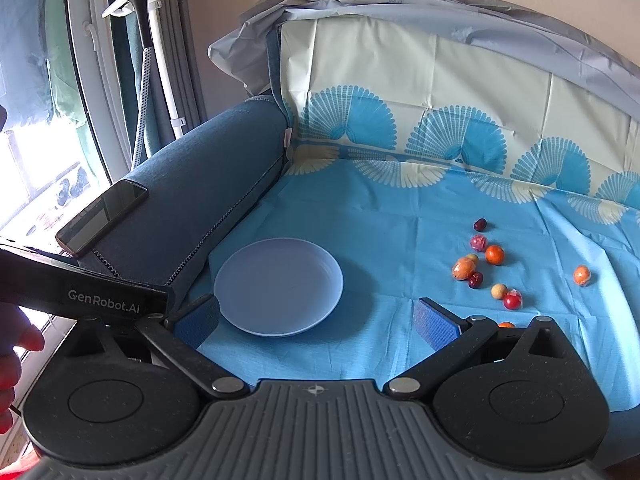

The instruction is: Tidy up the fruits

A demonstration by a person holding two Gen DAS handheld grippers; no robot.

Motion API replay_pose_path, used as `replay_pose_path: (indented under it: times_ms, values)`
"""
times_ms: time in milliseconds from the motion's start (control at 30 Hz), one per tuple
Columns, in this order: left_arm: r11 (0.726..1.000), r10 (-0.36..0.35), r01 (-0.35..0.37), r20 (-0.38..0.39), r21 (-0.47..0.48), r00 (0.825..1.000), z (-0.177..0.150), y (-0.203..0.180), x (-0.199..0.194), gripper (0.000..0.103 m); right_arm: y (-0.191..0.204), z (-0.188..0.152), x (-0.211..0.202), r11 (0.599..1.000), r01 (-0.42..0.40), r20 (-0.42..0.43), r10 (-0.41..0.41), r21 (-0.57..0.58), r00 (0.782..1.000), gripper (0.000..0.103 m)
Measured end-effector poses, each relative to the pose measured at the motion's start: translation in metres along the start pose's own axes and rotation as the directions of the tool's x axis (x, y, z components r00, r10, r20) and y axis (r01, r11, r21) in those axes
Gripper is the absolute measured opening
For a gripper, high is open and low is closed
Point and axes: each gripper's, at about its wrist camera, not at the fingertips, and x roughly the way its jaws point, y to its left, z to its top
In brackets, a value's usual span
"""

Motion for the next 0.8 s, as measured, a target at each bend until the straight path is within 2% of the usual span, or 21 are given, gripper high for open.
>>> replay_pose_path:
  times_ms: [500,667,733,800]
  values:
    - [1.000,-0.007,0.008,-0.030,0.006,1.000,0.002,-0.004,0.011,0.103,-0.004,-0.003,0.009,1.000,0.018,-0.003,-0.018,-0.005,1.000,0.102]
    - [0.999,-0.033,0.033,-0.034,0.010,0.999,0.003,-0.007,0.016,0.103,-0.015,-0.011,0.016,0.997,0.067,0.015,-0.068,0.027,0.998,0.103]
    - [0.999,-0.053,0.054,-0.042,0.003,0.998,0.006,-0.011,0.019,0.103,-0.024,-0.019,0.024,0.995,0.084,-0.021,-0.083,0.052,0.996,0.102]
    - [0.998,-0.068,0.069,-0.053,0.011,0.996,0.009,-0.020,0.023,0.103,-0.037,-0.029,0.034,0.993,0.095,-0.112,-0.087,0.076,0.990,0.102]
